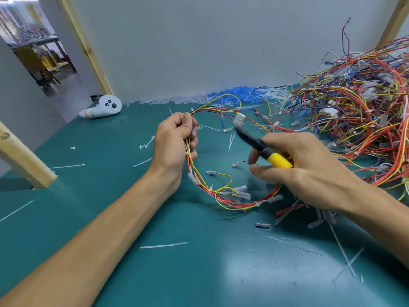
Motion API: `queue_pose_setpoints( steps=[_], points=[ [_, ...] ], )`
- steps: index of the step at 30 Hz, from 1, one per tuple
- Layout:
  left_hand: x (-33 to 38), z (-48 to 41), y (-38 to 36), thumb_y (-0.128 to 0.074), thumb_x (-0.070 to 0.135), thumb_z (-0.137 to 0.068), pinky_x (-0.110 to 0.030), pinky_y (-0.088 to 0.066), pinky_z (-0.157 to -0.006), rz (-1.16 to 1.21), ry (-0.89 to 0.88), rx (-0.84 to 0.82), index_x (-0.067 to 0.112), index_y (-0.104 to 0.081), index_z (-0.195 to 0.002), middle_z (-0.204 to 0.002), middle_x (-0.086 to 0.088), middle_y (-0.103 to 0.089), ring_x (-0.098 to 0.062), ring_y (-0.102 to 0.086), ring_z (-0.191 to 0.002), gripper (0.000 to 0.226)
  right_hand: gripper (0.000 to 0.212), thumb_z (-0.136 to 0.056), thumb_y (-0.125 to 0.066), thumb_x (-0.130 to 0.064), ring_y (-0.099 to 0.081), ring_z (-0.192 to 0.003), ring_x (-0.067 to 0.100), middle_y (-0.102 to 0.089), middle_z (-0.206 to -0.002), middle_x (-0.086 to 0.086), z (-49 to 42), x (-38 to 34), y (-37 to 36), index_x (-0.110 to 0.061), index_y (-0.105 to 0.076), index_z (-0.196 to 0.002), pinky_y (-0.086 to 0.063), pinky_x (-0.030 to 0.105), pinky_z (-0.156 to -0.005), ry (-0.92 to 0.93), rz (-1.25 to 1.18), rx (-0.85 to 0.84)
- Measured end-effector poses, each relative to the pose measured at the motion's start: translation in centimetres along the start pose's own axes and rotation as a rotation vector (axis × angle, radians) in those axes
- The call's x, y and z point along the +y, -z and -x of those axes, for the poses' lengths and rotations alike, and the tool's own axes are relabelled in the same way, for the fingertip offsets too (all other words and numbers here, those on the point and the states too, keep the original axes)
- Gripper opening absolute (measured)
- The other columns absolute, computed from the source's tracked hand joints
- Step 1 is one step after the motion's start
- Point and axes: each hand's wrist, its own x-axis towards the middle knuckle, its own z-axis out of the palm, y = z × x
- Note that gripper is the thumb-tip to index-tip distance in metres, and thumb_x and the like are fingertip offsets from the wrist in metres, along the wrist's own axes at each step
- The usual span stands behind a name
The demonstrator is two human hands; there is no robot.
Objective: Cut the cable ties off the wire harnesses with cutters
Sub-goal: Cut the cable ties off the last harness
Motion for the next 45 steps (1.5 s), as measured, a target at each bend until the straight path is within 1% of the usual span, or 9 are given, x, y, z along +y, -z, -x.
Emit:
queue_pose_setpoints(
  steps=[4,9,14,17,21,25,31,41,45],
  points=[
    [0.6,-0.3,0.4,-0.045,0.027,-0.11,-0.022,-0.029,-0.045,0.22,0.057,0.126,0.017,-0.049,-0.083,-0.071,0.0,-0.047,-0.013,-0.041,-0.054,0.029,0.032,-0.086,-0.075,-0.049,-0.052,-0.069,0.017,-0.054,-0.074,-0.006,-0.1,0.3,-0.2,-0.032,-0.051,-0.071,-0.043,0.043,-0.063,0.142,0.177,-0.243],
    [1.1,-0.2,0.7,-0.046,0.011,-0.097,-0.023,-0.036,-0.048,0.443,0.075,0.139,0.011,-0.049,-0.097,-0.076,-0.007,-0.052,-0.02,-0.048,-0.061,0.003,0.036,-0.083,-0.066,-0.056,-0.048,-0.067,0.022,-0.052,-0.067,-0.005,0.1,0.5,-0.2,-0.031,-0.042,-0.073,-0.045,0.05,-0.06,0.111,0.361,-0.227],
    [1.7,0.4,0.5,-0.051,-0.009,-0.059,-0.031,-0.052,-0.063,0.489,0.119,-0.117,0.003,-0.048,-0.125,-0.097,-0.022,-0.068,-0.032,-0.064,-0.081,0.067,0.039,-0.08,-0.081,-0.036,-0.033,-0.057,0.02,-0.044,-0.057,0.004,-0.1,0.6,-0.1,-0.017,-0.049,-0.068,-0.039,0.047,-0.056,-0.055,0.137,-0.033],
    [1.8,0.8,0.0,-0.054,-0.018,-0.064,-0.027,-0.057,-0.073,0.409,0.152,-0.256,0.003,-0.044,-0.138,-0.109,-0.028,-0.072,-0.032,-0.07,-0.089,0.077,0.034,-0.084,-0.083,-0.027,-0.039,-0.059,0.024,-0.052,-0.062,0.01,-0.3,0.6,0.3,-0.015,-0.055,-0.07,-0.041,0.045,-0.06,-0.113,0.109,0.084],
    [1.4,1.3,-0.5,-0.064,-0.017,-0.071,-0.026,-0.059,-0.077,0.421,0.151,-0.313,0.004,-0.043,-0.144,-0.101,-0.02,-0.072,-0.027,-0.071,-0.087,0.079,0.033,-0.084,-0.078,-0.031,-0.044,-0.063,0.036,-0.05,-0.059,0.008,-0.3,0.7,0.5,-0.016,-0.05,-0.072,-0.044,0.049,-0.059,-0.094,0.245,0.146],
    [1.3,1.6,-1.0,-0.073,-0.007,-0.077,-0.024,-0.056,-0.067,0.409,0.099,-0.328,0.006,-0.05,-0.138,-0.1,-0.015,-0.07,-0.021,-0.069,-0.08,0.066,0.035,-0.082,-0.073,-0.035,-0.043,-0.061,0.03,-0.047,-0.058,-0.003,0.0,0.1,0.6,-0.02,-0.043,-0.073,-0.041,0.042,-0.056,-0.037,0.387,0.16],
    [1.3,1.8,-1.4,-0.077,-0.003,-0.079,-0.023,-0.049,-0.056,0.357,-0.001,-0.304,0.002,-0.056,-0.136,-0.103,-0.011,-0.071,-0.021,-0.066,-0.079,0.061,0.031,-0.07,-0.05,-0.051,-0.034,-0.062,0.026,-0.043,-0.059,-0.003,-0.2,-0.7,1.1,-0.022,-0.041,-0.071,-0.042,0.048,-0.057,-0.04,0.295,0.181],
    [1.7,2.2,-1.6,-0.08,-0.006,-0.076,-0.024,-0.046,-0.053,0.226,-0.163,-0.258,0.006,-0.06,-0.116,-0.085,0.004,-0.065,-0.016,-0.06,-0.069,0.046,0.034,-0.075,-0.055,-0.048,-0.044,-0.064,0.038,-0.053,-0.062,0.008,0.0,-1.1,1.2,-0.015,-0.049,-0.075,-0.047,0.051,-0.057,-0.117,0.332,0.11],
    [1.7,2.2,-1.6,-0.079,-0.003,-0.075,-0.025,-0.047,-0.054,0.192,-0.196,-0.233,0.008,-0.06,-0.111,-0.092,-0.007,-0.057,-0.021,-0.058,-0.067,0.042,0.039,-0.073,-0.052,-0.053,-0.043,-0.065,0.039,-0.053,-0.062,0.011,0.0,-1.0,1.2,-0.014,-0.049,-0.074,-0.046,0.05,-0.057,-0.106,0.299,0.127]
  ],
)
